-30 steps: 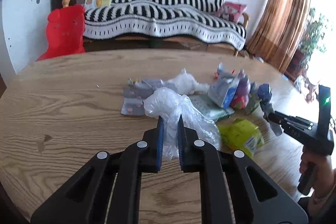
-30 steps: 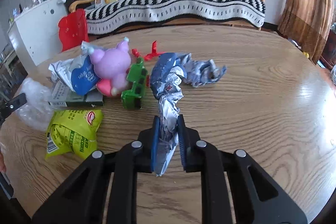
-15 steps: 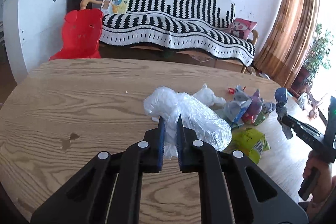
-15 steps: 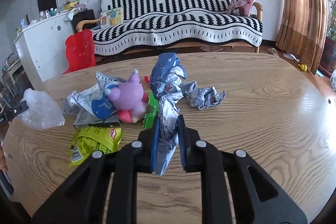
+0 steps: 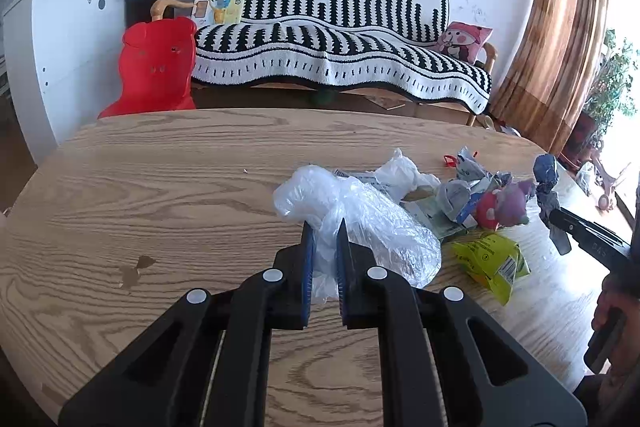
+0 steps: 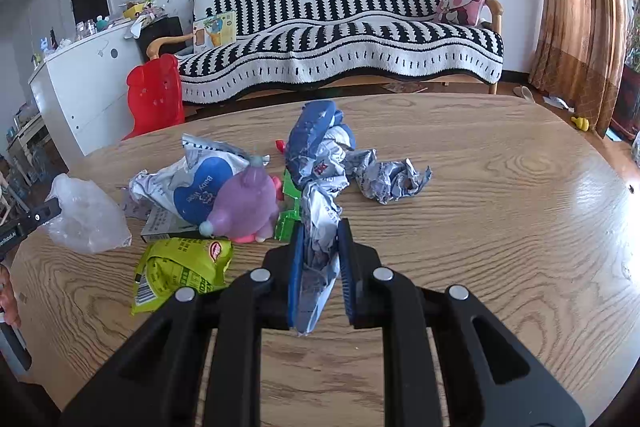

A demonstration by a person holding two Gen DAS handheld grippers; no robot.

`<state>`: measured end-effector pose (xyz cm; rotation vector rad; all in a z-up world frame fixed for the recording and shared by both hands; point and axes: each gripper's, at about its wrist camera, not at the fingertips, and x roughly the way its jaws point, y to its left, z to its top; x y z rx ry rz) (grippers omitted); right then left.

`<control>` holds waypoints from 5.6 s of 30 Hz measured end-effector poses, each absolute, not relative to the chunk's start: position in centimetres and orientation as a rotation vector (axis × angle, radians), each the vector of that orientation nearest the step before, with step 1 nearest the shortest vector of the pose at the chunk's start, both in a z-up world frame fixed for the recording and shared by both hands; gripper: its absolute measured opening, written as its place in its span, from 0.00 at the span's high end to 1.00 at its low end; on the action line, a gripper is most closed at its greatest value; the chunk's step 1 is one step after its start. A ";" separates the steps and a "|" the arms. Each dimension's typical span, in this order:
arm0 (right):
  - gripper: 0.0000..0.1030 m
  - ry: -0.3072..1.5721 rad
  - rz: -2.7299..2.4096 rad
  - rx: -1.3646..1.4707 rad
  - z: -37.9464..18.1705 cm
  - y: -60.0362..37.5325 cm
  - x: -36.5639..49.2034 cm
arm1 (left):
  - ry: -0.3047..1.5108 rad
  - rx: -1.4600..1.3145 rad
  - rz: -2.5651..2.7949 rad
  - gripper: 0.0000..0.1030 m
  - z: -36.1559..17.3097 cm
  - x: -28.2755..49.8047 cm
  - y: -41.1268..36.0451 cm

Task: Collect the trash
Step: 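Carry both items over the black bin and open both grippers to drop them, then move both grippers back over the remaining trash, then grasp the yellow-green snack bag with the left gripper while the right gripper grasps the pink toy, then lift both held items and turn toward the black bin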

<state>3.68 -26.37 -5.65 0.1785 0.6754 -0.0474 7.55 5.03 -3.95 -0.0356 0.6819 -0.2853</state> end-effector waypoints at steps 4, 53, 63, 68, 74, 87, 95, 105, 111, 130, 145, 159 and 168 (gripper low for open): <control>0.83 0.676 -0.046 0.186 -5.7 -26.5 3.7 | 0.687 -0.035 -0.289 0.91 -4.0 7.6 4.9; 0.83 0.883 -0.215 0.887 -22.7 -50.3 -31.0 | 1.206 0.737 -1.058 0.91 -20.3 -20.3 -40.7; 0.83 0.923 -0.203 0.923 -24.6 -49.7 -30.2 | 1.242 0.743 -1.045 0.77 -21.7 -19.6 -40.2; 0.06 0.857 -0.287 0.986 -22.6 -51.9 -31.1 | 1.158 0.781 -1.071 0.07 -20.9 -20.6 -40.2; 0.06 0.736 -0.469 0.870 -17.8 -53.7 -34.5 | 0.976 0.678 -1.063 0.07 -15.5 -21.1 -38.7; 0.06 0.634 -0.417 0.499 -9.4 -45.8 -27.5 | 0.686 0.308 -0.529 0.06 -2.4 -7.4 -18.0; 0.06 0.641 -0.180 0.292 -3.3 -36.0 -15.1 | 0.866 0.120 -0.397 0.06 -5.6 1.4 -9.6; 0.06 0.743 -0.030 0.195 -3.2 -30.5 -1.4 | 0.911 0.143 -0.395 0.06 -9.1 7.6 -12.8; 0.06 0.821 -0.008 0.215 -5.8 -28.6 5.3 | 0.933 0.120 -0.449 0.26 -10.3 9.4 -12.2; 0.62 0.830 0.121 0.193 -8.1 -24.5 6.2 | 0.949 0.104 -0.477 0.55 -9.4 9.8 -9.4; 0.62 0.749 0.144 0.204 -6.6 -24.4 3.6 | 0.910 0.134 -0.500 0.54 -9.1 7.8 -10.5; 0.62 0.768 0.164 0.198 -7.0 -23.8 4.3 | 0.918 0.138 -0.493 0.54 -9.3 8.5 -10.5; 0.62 0.653 0.131 0.296 -5.0 -25.7 2.5 | 0.854 0.150 -0.486 0.54 -7.4 7.6 -10.9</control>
